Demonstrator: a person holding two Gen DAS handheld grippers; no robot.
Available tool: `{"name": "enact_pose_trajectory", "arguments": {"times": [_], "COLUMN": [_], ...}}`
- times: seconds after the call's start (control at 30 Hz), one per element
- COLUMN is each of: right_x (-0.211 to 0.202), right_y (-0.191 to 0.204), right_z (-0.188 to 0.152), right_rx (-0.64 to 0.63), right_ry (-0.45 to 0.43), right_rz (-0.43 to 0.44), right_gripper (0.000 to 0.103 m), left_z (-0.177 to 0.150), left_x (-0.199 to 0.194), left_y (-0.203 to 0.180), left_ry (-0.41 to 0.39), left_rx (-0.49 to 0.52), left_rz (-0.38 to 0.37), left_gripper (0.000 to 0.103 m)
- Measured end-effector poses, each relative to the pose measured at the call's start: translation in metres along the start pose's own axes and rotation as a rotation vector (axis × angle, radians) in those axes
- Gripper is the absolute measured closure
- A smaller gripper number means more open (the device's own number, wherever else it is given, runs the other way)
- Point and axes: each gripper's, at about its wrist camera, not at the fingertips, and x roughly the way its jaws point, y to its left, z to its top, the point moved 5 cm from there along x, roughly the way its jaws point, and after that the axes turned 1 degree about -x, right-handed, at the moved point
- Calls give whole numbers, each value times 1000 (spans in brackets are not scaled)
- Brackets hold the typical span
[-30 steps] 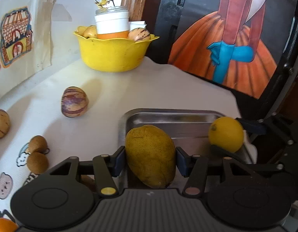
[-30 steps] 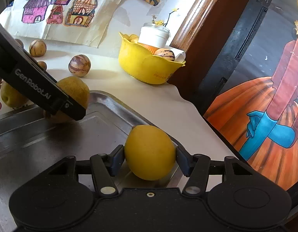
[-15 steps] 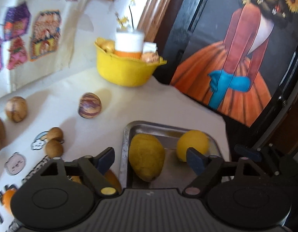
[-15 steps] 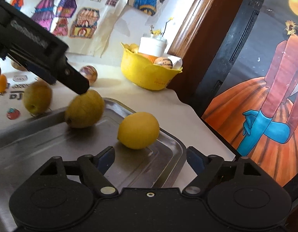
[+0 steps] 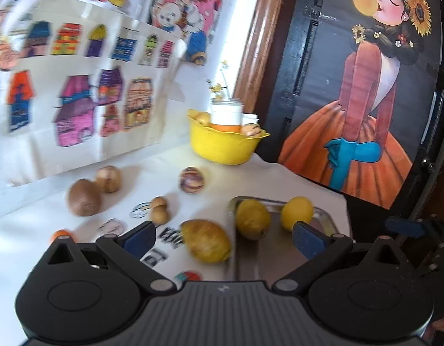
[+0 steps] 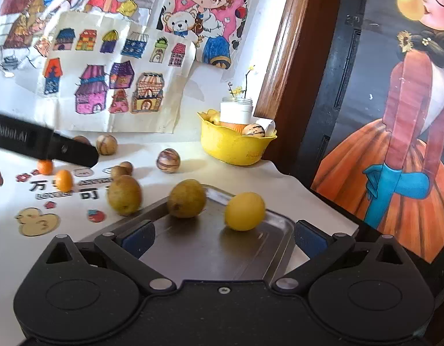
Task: Organize fruits
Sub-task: 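Lift both open tools away from the tray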
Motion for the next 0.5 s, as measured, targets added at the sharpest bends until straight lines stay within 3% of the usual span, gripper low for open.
{"name": "enact_pose_trajectory", "arguments": {"times": [0.2, 0.33, 0.5], "right_x": [-33, -51, -68], "right_y": [27, 45, 58], "right_z": [-18, -35, -50], "right_rx": [69, 97, 165], "right_ry": [37, 67, 109], "right_rz": [-10, -26, -30], "right_gripper": [1, 1, 1], "left_z": [-27, -44, -56], "left_x": [-47, -76, -101], "left_y": [25, 35, 49], "left_ry": [-39, -69, -65], "left_rx": [29, 91, 89], "left_rz": [112, 131, 168], "left_gripper": [0, 0, 0]}}
